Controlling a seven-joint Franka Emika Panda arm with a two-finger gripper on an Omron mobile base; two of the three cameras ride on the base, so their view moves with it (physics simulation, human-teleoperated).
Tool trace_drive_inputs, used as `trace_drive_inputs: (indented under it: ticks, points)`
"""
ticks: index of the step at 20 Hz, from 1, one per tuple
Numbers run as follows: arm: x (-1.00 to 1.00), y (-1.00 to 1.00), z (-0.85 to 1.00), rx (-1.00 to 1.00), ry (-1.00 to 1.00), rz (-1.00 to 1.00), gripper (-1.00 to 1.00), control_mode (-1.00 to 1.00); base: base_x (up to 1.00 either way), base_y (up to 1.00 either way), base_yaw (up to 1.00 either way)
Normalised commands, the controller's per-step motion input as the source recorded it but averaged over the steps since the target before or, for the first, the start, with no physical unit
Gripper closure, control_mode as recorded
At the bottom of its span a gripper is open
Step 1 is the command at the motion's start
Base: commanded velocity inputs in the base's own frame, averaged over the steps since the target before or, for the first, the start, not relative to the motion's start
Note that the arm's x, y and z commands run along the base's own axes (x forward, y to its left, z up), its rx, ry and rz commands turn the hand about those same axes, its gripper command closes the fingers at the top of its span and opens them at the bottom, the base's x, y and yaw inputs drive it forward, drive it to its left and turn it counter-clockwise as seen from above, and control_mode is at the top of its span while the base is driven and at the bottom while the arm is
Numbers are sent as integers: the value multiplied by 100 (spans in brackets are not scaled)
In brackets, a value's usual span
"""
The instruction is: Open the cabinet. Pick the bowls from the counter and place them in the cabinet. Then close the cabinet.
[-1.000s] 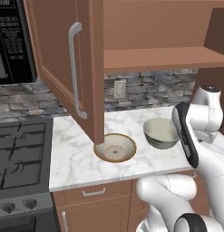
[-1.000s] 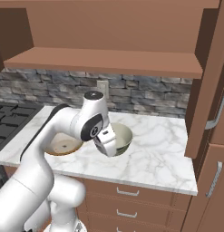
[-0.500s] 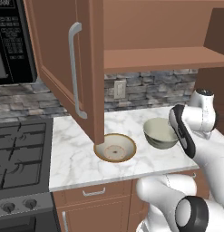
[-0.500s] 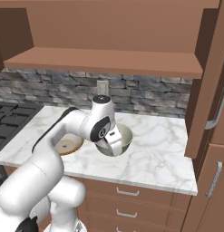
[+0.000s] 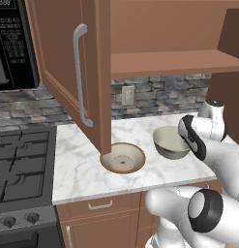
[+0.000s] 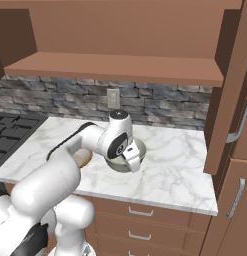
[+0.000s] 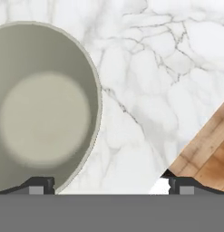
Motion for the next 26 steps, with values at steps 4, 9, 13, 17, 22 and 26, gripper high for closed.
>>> trace_drive_inputs:
  ticks: [4,9,13,17,22,26]
  points:
    - [48,0,-14,0,-3,0,-100,-100,0,0,0]
    - [35,-14,-17,0,-1,0,-100,-100,0,0,0]
    - [9,-39,-21,1,0,0,-100,-100,0,0,0]
    - [15,-17,-19,0,0,0,-100,-100,0,0,0]
    - [16,0,-26,0,-1,0,-100,-100,0,0,0]
    - [11,0,-38,0,-1,0,-100,-100,0,0,0]
